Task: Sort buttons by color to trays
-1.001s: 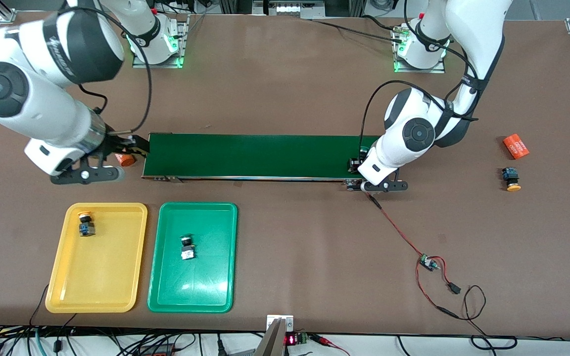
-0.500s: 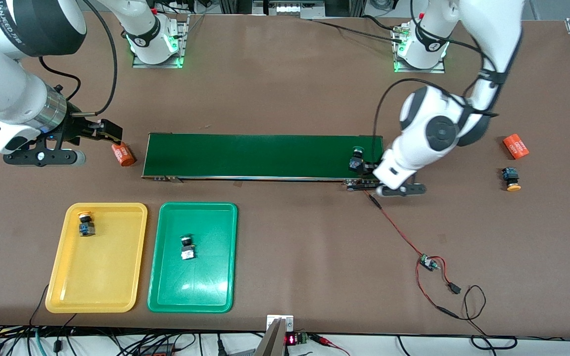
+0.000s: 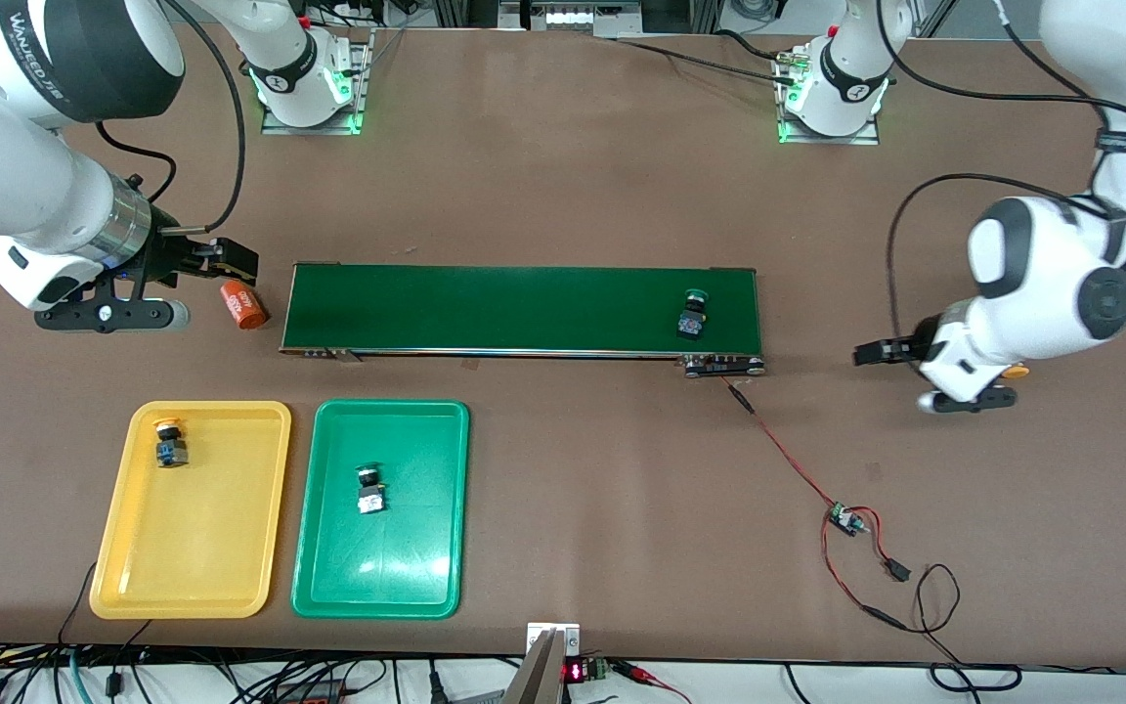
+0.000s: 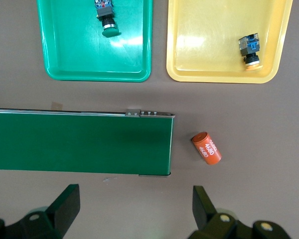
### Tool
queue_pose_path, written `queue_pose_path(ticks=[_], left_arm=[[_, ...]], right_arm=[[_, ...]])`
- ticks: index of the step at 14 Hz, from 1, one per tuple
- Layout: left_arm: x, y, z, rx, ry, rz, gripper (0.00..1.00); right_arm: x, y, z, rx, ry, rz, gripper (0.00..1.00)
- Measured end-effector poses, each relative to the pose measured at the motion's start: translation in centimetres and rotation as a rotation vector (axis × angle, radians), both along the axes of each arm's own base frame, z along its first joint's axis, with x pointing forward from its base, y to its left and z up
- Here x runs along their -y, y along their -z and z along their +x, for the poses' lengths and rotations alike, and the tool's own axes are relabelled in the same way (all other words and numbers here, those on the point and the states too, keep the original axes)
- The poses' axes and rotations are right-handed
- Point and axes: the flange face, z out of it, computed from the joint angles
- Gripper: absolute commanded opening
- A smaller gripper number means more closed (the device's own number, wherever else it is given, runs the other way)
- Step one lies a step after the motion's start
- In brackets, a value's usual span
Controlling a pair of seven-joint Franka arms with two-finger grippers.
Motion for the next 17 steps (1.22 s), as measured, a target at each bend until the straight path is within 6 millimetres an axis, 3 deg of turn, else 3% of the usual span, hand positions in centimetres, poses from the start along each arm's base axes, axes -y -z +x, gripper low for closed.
queue_pose_path(ticks=[4,7,9,13,17], left_arm=[[-8.7,0.6,-1.8,-0.028,0.005,-0.036,1.00],[-16.8,1.1,-4.9,-0.075,-0.111,-0.059,1.00],[-21.0,2.0,-7.4,-0.107,-0.160,-0.057,1.00],[-23.8,5.0,-12.8,-0.196,-0.233,-0.085,1.00],[-27.1,5.8,-16.1,-0.209,-0.254,-0.076,1.00]], right_arm=[[0.0,0.2,0.0,-0.003,0.000,0.000,1.00],[0.0,0.3,0.1,-0.004,0.000,0.000,1.00],[-0.2,0.6,0.2,-0.002,0.001,0.010,1.00],[-1.1,3.6,0.3,0.022,-0.007,0.027,1.00],[-2.1,7.3,-0.5,0.053,0.008,0.032,1.00]])
